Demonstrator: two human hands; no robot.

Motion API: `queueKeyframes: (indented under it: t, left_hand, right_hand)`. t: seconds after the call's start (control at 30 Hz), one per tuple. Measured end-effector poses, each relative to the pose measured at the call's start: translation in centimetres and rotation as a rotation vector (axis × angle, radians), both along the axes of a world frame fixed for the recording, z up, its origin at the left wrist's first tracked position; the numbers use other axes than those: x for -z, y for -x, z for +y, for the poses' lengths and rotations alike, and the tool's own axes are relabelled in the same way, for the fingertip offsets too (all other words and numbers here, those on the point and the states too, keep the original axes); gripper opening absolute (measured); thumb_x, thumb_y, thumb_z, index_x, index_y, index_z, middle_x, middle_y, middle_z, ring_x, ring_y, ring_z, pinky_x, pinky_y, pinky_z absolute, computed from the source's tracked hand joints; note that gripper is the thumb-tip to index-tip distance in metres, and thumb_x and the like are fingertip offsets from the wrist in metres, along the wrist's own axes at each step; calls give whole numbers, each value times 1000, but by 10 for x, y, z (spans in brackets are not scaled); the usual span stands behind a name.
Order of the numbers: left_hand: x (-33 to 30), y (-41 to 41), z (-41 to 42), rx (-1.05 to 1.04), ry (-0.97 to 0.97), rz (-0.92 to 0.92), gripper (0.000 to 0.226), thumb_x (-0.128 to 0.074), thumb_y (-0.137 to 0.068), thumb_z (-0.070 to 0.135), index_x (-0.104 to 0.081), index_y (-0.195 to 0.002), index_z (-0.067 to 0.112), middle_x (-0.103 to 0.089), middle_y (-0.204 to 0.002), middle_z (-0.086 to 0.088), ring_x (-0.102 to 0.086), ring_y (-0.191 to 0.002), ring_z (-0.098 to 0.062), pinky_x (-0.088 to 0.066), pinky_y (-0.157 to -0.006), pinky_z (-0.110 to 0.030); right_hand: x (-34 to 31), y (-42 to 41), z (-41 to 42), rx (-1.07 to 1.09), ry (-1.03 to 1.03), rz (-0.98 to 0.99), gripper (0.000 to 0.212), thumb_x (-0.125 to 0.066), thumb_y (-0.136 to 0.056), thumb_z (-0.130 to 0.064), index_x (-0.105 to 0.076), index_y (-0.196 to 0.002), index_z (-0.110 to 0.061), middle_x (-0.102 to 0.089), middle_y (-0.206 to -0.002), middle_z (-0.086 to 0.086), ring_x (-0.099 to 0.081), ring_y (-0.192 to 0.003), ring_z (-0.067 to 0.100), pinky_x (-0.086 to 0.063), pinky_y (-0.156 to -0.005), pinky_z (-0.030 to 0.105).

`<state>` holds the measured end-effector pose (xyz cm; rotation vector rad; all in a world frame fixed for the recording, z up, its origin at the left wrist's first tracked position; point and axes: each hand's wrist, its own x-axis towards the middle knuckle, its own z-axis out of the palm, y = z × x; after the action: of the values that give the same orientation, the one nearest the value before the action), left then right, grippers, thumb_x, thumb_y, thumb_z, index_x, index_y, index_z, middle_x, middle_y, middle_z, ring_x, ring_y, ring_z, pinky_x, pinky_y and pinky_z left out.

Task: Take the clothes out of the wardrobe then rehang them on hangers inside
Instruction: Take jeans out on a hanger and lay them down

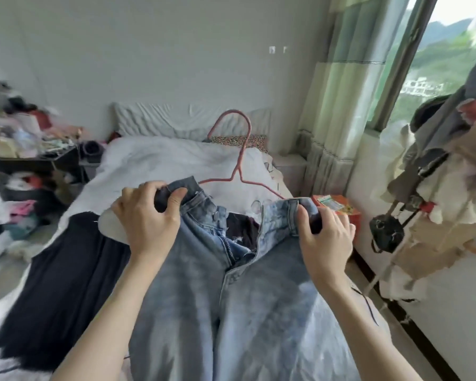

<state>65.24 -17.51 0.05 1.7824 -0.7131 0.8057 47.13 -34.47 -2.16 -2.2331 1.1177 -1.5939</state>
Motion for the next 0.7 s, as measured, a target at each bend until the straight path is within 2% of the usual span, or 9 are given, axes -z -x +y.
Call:
queueKeyframes:
  t: [0.17, 0.27, 0.37, 0.43, 0.53, 0.6, 0.7]
  left_hand:
    - [-36, -89, 29, -136, 23, -64, 38, -59, -81, 41, -64, -88, 4, -62, -81, -12, -39, -89, -20, -22, -83, -36]
    - [-53, -141, 37, -152, 45, -83, 44, -55, -81, 48, -65, -89, 6, -64, -84, -11, -45, -91, -25, -26, -86, -39]
    - [-66, -183, 38, -157, 85, -76, 45, -53, -79, 50, -65, -88, 7, -63, -85, -7, -44, -96, -24, -24, -87, -36]
    - [-71, -207, 35, -157, 79, -48, 46, -53, -78, 50, -64, -89, 6, -56, -83, -1, -47, -98, -29, -27, -93, -42]
    - [-72, -244, 24, -177, 64, -31, 42, -55, -79, 46, -64, -89, 7, -54, -82, -1, -49, -101, -33, -27, -99, -52]
    - [-65, -271, 12, -186, 43, -17, 41, -53, -79, 47, -63, -88, 8, -52, -81, 1, -49, -101, -32, -25, -100, -48]
    - [-47, -317, -13, -158, -14, 23, 38, -51, -79, 51, -60, -83, 15, -51, -76, 3, -52, -93, -32, -26, -93, -43]
  right_hand:
    - [-34, -106, 15, -80, 21, -76, 42, -37, -81, -57, -39, -62, -20, -50, -63, 1, -49, -77, 27, -26, -74, 30]
    - [-51, -161, 18, -129, 46, -119, 42, -39, -81, -57, -37, -60, -20, -40, -63, -7, -45, -75, 24, -24, -73, 30]
    - [-63, -210, 12, -165, 68, -121, 41, -45, -85, -51, -42, -64, -16, -42, -65, -4, -46, -79, 27, -24, -74, 31]
    - [-67, -241, 6, -182, 74, -138, 40, -46, -85, -50, -42, -64, -15, -43, -65, -3, -47, -79, 28, -24, -74, 31]
    - [-67, -286, -10, -196, 92, -163, 43, -42, -84, -56, -41, -65, -17, -48, -66, 0, -48, -78, 28, -24, -73, 31]
    - [-60, -314, -25, -203, 99, -166, 43, -37, -82, -57, -41, -66, -18, -54, -67, 3, -49, -78, 27, -23, -72, 30]
    - [-43, -358, -54, -217, 86, -150, 46, -35, -81, -58, -46, -66, -16, -59, -69, 7, -49, -80, 28, -24, -73, 32]
